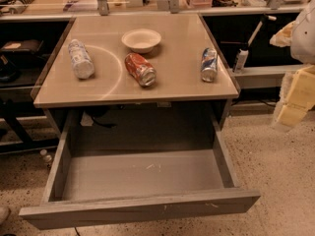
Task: Place coke can into top drawer
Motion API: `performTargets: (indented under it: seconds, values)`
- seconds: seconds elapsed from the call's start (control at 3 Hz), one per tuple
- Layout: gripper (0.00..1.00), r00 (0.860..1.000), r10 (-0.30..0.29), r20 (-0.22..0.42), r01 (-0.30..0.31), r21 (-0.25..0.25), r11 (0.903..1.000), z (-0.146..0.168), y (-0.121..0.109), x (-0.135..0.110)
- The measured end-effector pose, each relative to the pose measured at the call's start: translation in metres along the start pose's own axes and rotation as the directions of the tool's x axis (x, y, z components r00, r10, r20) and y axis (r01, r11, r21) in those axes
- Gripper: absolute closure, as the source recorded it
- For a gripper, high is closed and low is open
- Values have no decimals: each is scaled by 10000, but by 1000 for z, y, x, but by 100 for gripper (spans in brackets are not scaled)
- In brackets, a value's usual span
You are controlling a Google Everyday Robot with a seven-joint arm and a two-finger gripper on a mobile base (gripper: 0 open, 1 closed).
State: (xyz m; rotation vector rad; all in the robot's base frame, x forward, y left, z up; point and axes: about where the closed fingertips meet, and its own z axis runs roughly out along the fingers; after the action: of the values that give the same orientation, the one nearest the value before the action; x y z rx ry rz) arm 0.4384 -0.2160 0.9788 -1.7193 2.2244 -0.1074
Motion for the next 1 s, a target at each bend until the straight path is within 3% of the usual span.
performTargets:
  seconds: [0.33, 0.67, 1.0]
  values:
    - [0, 10000, 2, -2, -2, 0, 10000, 0, 0, 0]
    - [0, 9971, 554, -516, -556, -35, 9984, 4, -3, -2]
    - [0, 9851, 1338, -1083, -1398, -493, 9890, 23, -7, -30]
